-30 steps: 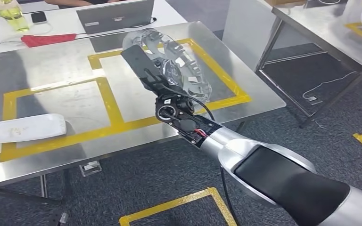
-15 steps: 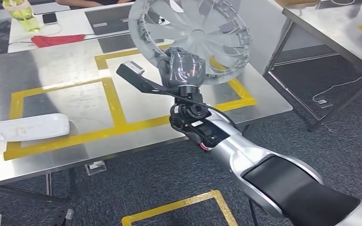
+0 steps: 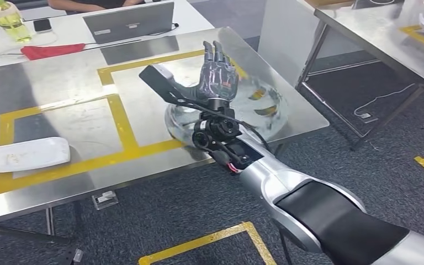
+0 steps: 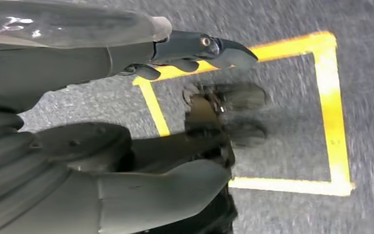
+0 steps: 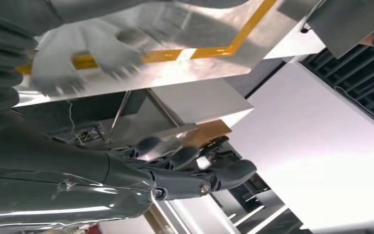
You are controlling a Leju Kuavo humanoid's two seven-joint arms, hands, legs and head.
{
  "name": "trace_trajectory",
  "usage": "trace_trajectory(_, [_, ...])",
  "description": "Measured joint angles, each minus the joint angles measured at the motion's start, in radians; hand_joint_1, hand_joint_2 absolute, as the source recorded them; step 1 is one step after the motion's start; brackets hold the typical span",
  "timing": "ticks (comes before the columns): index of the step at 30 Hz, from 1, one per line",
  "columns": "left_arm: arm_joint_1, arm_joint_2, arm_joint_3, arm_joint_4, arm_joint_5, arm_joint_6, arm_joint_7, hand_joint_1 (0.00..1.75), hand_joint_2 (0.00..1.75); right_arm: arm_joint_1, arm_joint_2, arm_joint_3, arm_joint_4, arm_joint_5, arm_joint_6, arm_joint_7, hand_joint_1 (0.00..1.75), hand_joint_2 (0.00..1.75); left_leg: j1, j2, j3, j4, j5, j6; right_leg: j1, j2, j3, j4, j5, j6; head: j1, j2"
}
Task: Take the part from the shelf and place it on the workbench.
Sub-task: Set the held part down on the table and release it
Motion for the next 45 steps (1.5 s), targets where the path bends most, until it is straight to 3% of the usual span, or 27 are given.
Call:
trace_trajectory(2, [0.001,-0.001,0.000,0.000,0.003,0.000,0.000,0.00,0.00,-0.001,0.001,-0.004,0.000,-0.018,-0.001,-0.006,0.00,0.00,0.006,0.002,0.004,-0.008,0.004,0.006,0.000,-0.001,-0.006,0.021,-0.018,0.010,0.002,0.000])
trace_trajectory(3, [0.001,-0.001,0.000,0.000,0.004,0.000,0.000,0.00,0.00,-0.002,0.001,-0.005,0.000,-0.028,-0.001,-0.009,0.00,0.00,0.010,0.003,0.007,-0.012,0.006,0.009,0.000,-0.002,-0.022,0.061,-0.044,0.015,0.007,0.000])
trace_trajectory(5, [0.000,0.000,-0.001,0.000,0.005,0.000,-0.001,0.00,0.00,-0.003,0.001,-0.005,0.003,-0.051,-0.001,-0.013,0.00,0.00,0.012,0.003,0.008,-0.013,0.006,0.011,-0.003,-0.005,-0.080,0.200,-0.117,0.025,0.018,0.000])
trace_trajectory(6, [0.000,0.000,-0.001,0.000,0.005,0.000,-0.001,0.00,0.00,-0.002,0.001,-0.004,0.005,-0.061,0.000,-0.014,0.00,0.00,0.012,0.003,0.008,-0.013,0.006,0.011,-0.006,-0.006,-0.109,0.264,-0.141,0.028,0.023,0.000])
trace_trajectory(7, [0.001,0.000,-0.001,0.000,0.005,0.000,-0.002,0.00,0.00,0.000,0.001,-0.004,0.008,-0.069,0.000,-0.015,0.00,0.00,0.012,0.003,0.008,-0.012,0.006,0.011,-0.007,-0.006,-0.125,0.300,-0.148,0.030,0.026,0.000])
trace_trajectory(8, [0.001,-0.001,-0.001,0.000,0.005,0.000,-0.002,0.00,0.00,0.001,0.001,-0.004,0.011,-0.076,0.000,-0.016,0.00,0.00,0.012,0.002,0.009,-0.011,0.005,0.010,-0.009,-0.007,-0.122,0.294,-0.133,0.031,0.030,0.000])
trace_trajectory(9, [0.001,-0.001,-0.001,0.000,0.005,0.000,-0.003,0.00,0.00,0.001,0.001,-0.004,0.013,-0.082,0.000,-0.018,0.00,0.00,0.013,0.002,0.009,-0.010,0.004,0.009,-0.011,-0.007,-0.100,0.247,-0.102,0.031,0.034,0.000])
trace_trajectory(11, [0.001,-0.002,-0.001,0.000,0.005,0.000,-0.004,0.00,0.00,0.000,0.001,-0.003,0.016,-0.092,0.000,-0.022,0.00,0.00,0.012,-0.001,0.009,-0.005,0.001,0.003,-0.011,-0.007,-0.031,0.104,-0.035,0.028,0.041,0.000])
trace_trajectory(12, [0.000,-0.003,-0.001,0.000,0.005,0.000,-0.005,0.00,0.00,-0.001,0.002,-0.003,0.018,-0.098,0.000,-0.023,0.00,0.00,0.011,-0.001,0.007,-0.001,-0.001,0.000,-0.011,-0.006,-0.006,0.048,-0.017,0.025,0.043,0.000])
trace_trajectory(13, [0.000,-0.002,-0.001,0.000,0.005,-0.001,-0.005,0.00,0.00,-0.003,0.004,-0.003,0.020,-0.104,0.000,-0.025,0.00,0.00,0.009,-0.002,0.004,0.000,-0.001,-0.005,-0.009,-0.006,0.007,0.017,-0.011,0.021,0.043,0.000])
trace_trajectory(17, [0.000,-0.001,-0.002,0.000,0.008,-0.004,-0.002,0.00,0.00,-0.004,0.007,-0.002,0.034,-0.157,-0.001,-0.046,0.00,0.00,0.010,-0.001,-0.007,0.017,-0.011,-0.022,-0.010,-0.005,0.010,0.000,-0.007,0.000,0.034,0.000])
trace_trajectory(19, [0.000,0.000,-0.003,0.000,0.013,-0.004,0.003,0.00,0.00,-0.004,0.009,0.003,0.039,-0.213,-0.001,-0.066,0.00,0.00,0.013,-0.001,-0.047,0.108,-0.064,-0.031,-0.013,-0.006,0.013,-0.004,-0.003,-0.009,0.022,0.000])
trace_trajectory(21, [0.001,0.000,-0.003,0.000,0.017,-0.002,0.008,0.00,0.00,-0.002,0.010,0.010,0.044,-0.273,-0.001,-0.086,0.00,0.00,0.014,-0.001,-0.117,0.255,-0.125,-0.036,-0.011,-0.007,0.012,-0.005,-0.003,-0.013,0.008,0.000])
trace_trajectory(22, [0.002,0.000,-0.004,0.000,0.019,-0.001,0.009,0.00,0.00,0.000,0.010,0.013,0.046,-0.296,0.000,-0.094,0.00,0.00,0.014,-0.001,-0.142,0.305,-0.138,-0.037,-0.011,-0.007,0.012,-0.005,-0.003,-0.014,0.004,0.000])
trace_trajectory(23, [0.002,-0.001,-0.004,0.000,0.020,0.000,0.010,0.00,0.00,0.001,0.010,0.016,0.048,-0.318,0.000,-0.103,0.00,0.00,0.014,-0.001,-0.151,0.320,-0.133,-0.036,-0.010,-0.007,0.012,-0.004,-0.004,-0.014,0.002,0.000])
trace_trajectory(24, [0.002,-0.001,-0.004,0.000,0.022,0.001,0.010,0.00,0.00,0.002,0.010,0.018,0.049,-0.343,0.000,-0.114,0.00,0.00,0.014,-0.001,-0.138,0.287,-0.107,-0.034,-0.010,-0.006,0.013,-0.004,-0.004,-0.014,0.000,0.000])
trace_trajectory(26, [0.001,0.000,-0.004,0.000,0.025,0.003,0.010,0.00,0.00,0.002,0.013,0.022,0.049,-0.420,0.002,-0.154,0.00,0.00,0.013,-0.001,-0.066,0.137,-0.035,-0.024,-0.009,-0.004,0.015,-0.004,-0.005,-0.013,-0.002,0.000])
trace_trajectory(28, [0.000,0.001,-0.004,0.000,0.031,0.004,0.010,0.00,0.00,0.000,0.015,0.026,0.046,-0.571,0.025,-0.221,0.00,0.00,0.008,-0.001,-0.010,0.020,0.003,-0.016,-0.006,-0.002,0.014,-0.003,-0.006,-0.008,-0.002,0.000])
trace_trajectory(31, [0.000,0.001,-0.004,0.000,0.044,0.012,0.010,0.00,0.00,0.000,0.016,0.029,0.030,-0.959,0.188,-0.380,0.00,0.00,0.007,-0.001,0.000,-0.004,0.006,-0.008,-0.003,-0.001,0.012,-0.003,-0.009,0.004,0.001,0.000])
trace_trajectory(33, [0.001,0.000,-0.004,0.000,0.053,0.018,0.011,0.00,0.00,0.001,0.017,0.029,0.011,-1.197,0.354,-0.485,0.00,0.00,0.013,0.001,0.002,-0.009,0.009,0.000,-0.003,-0.003,-0.001,0.033,-0.037,0.014,0.005,0.000])
trace_trajectory(36, [0.000,0.000,-0.004,0.000,0.060,0.023,0.013,0.00,0.00,0.005,0.018,0.031,-0.016,-1.330,0.495,-0.553,0.00,0.00,0.016,0.002,0.004,-0.011,0.010,0.007,-0.006,-0.006,-0.082,0.228,-0.138,0.026,0.019,0.000])
trace_trajectory(37, [0.000,0.000,-0.004,0.000,0.061,0.024,0.014,0.00,0.00,0.010,0.018,0.031,-0.024,-1.347,0.521,-0.559,0.00,0.00,0.016,0.001,0.004,-0.011,0.009,0.008,-0.008,-0.007,-0.108,0.287,-0.158,0.028,0.022,0.000])
trace_trajectory(38, [0.001,-0.001,-0.004,0.000,0.063,0.025,0.015,0.00,0.00,0.018,0.017,0.032,-0.034,-1.367,0.552,-0.563,0.00,0.00,0.016,0.000,0.004,-0.011,0.009,0.008,-0.009,-0.007,-0.119,0.310,-0.158,0.029,0.025,0.000])
trace_trajectory(40, [0.003,-0.001,-0.004,0.000,0.067,0.027,0.017,0.00,0.00,0.037,0.015,0.031,-0.058,-1.413,0.636,-0.569,0.00,0.00,0.017,-0.003,0.006,-0.010,0.008,0.007,-0.011,-0.007,-0.099,0.264,-0.117,0.028,0.033,0.000])
trace_trajectory(43, [0.003,-0.003,-0.004,0.000,0.077,0.031,0.021,0.00,0.00,0.070,0.011,0.034,-0.119,-1.503,0.792,-0.557,0.00,0.00,0.016,-0.003,0.007,-0.005,0.004,0.000,-0.010,-0.007,-0.013,0.075,-0.033,0.023,0.043,0.000])
trace_trajectory(45, [0.003,-0.004,-0.004,0.000,0.088,0.038,0.024,0.00,0.00,0.112,0.001,0.039,-0.191,-1.598,0.909,-0.525,0.00,0.00,0.013,-0.004,0.006,-0.002,0.003,-0.008,-0.007,-0.006,0.020,0.003,-0.016,0.017,0.043,0.000])
